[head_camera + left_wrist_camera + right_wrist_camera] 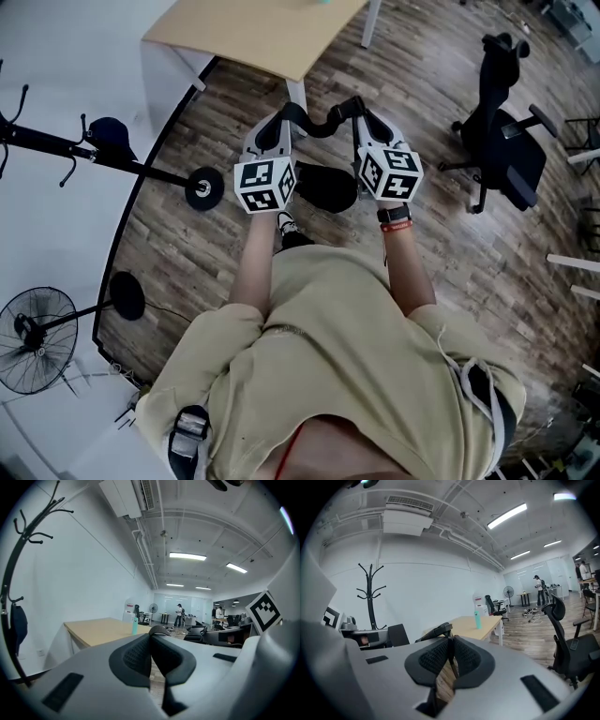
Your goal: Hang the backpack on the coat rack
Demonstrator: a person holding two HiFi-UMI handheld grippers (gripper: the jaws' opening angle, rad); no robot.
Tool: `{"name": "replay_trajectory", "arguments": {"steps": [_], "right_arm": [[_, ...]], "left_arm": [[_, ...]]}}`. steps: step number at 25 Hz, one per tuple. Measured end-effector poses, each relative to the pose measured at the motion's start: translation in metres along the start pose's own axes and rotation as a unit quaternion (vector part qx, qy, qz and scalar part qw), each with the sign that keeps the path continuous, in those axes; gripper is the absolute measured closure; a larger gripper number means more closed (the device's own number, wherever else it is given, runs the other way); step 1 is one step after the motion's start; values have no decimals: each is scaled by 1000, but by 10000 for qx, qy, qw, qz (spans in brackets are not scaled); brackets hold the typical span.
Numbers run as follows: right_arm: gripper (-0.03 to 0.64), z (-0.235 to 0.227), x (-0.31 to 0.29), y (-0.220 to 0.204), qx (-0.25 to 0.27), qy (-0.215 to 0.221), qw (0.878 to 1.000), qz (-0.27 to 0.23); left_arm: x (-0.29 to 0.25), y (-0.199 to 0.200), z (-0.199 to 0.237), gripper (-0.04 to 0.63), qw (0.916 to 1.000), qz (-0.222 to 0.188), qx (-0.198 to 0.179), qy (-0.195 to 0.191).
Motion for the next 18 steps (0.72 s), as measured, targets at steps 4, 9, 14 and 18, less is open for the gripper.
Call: {"name": "replay_trajectory", "arguments": {"steps": [4,9,14,18], "right_arm": [[571,21,-40,1,-21,113,9999,93],[571,50,-88,1,-94,267,9994,202],[571,83,-132,2,-50,395,9989,262],[571,110,-169,0,-59,499,9982,334]], "left_arm": [[-15,0,41,571,9999,17,50,113],[-29,1,91,571,9995,35,117,276],[-35,-1,145,571,9989,28,199,432],[-38,-6,183,571,9985,63,241,489]]}}
Point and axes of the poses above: the fingertips, and each gripper's own axes: x backward along the fingers, z to its left, y out of its top, the point moved 8 cm from there along x, backward along the fingers, and after that the axes turned 13 degrees about -x, right-handed, at the moved point
